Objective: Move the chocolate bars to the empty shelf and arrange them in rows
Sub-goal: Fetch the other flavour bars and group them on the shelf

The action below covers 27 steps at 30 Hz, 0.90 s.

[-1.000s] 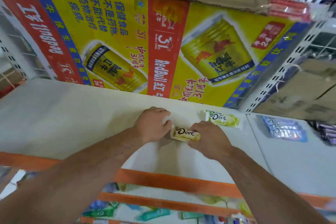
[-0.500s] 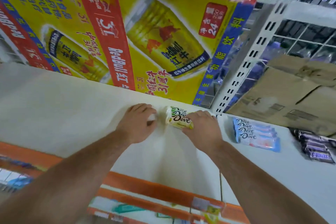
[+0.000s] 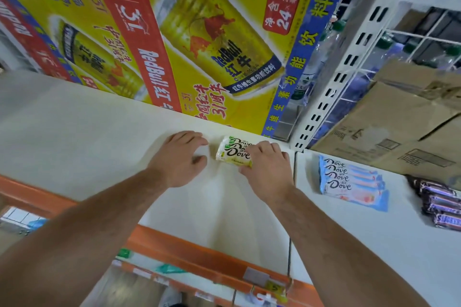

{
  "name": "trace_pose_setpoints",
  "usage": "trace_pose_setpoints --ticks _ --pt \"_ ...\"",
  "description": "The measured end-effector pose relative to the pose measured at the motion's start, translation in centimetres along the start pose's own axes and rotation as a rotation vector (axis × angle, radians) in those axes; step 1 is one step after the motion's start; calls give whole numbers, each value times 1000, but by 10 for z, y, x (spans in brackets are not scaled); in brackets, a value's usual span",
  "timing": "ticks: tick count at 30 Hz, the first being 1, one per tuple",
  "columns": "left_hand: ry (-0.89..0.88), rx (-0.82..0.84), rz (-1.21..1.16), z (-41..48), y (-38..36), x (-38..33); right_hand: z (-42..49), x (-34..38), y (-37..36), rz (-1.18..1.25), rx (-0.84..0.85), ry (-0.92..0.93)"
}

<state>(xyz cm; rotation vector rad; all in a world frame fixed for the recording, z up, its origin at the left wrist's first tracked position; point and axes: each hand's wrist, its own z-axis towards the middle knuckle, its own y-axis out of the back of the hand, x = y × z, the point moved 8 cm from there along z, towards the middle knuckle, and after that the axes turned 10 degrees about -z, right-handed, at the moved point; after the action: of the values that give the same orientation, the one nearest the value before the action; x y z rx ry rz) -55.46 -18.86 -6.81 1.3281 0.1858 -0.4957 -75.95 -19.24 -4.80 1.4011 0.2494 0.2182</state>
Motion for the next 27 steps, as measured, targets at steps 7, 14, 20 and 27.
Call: trace_pose_setpoints --ticks 7,14,20,27 --pt "-4 3 -5 -1 -2 -1 -5 -7 -1 76 -39 -1" --pt "-37 -26 -22 0 0 0 13 -45 -11 259 252 -207" --pt "-21 -8 -45 2 -3 4 21 -37 -17 162 413 -138" --pt "-53 9 -66 0 -4 2 10 -7 -7 199 212 -44"
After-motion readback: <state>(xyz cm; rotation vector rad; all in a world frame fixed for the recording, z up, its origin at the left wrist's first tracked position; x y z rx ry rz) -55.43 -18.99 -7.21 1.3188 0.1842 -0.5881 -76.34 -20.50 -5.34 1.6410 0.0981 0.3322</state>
